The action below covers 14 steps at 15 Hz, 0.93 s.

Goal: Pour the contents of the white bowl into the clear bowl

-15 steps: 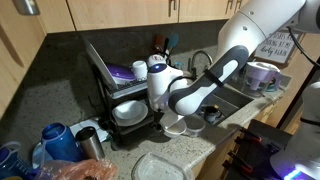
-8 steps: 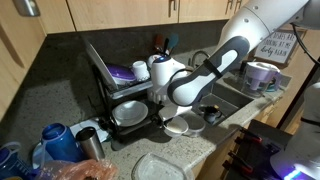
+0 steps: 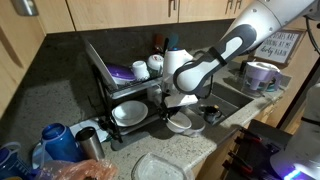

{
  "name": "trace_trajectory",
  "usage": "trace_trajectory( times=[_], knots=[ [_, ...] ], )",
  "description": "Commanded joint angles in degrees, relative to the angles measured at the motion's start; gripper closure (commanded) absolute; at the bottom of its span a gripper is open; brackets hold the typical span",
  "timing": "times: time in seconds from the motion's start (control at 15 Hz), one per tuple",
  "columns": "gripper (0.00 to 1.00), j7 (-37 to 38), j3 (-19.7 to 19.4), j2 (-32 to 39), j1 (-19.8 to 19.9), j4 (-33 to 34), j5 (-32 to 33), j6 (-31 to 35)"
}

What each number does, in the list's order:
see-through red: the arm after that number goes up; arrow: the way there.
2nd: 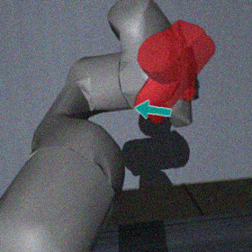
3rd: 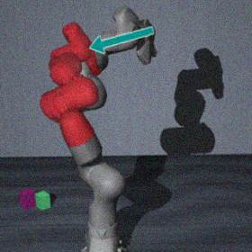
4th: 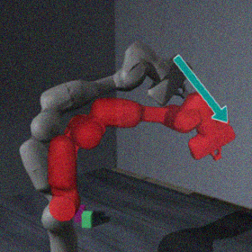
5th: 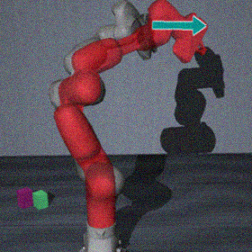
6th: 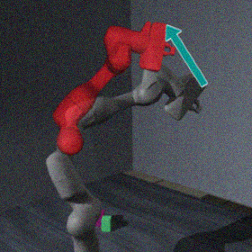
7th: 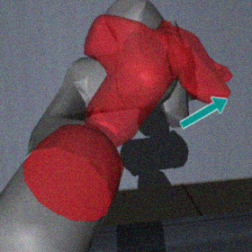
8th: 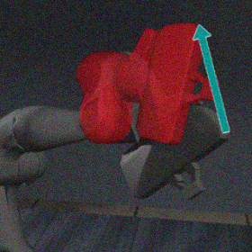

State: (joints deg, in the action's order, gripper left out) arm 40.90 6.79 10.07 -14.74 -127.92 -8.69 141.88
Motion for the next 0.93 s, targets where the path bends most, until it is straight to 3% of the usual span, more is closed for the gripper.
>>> trace_trajectory(
  times=[0.0,0.87],
  knots=[
    [0.97,-5.0,1.3,-4.5,2.5,-3.6,-6.5,1.9],
    [0.97,-25.5,0.9,-7.3,6.9,-7.9,-30.7,3.5]
  ],
)
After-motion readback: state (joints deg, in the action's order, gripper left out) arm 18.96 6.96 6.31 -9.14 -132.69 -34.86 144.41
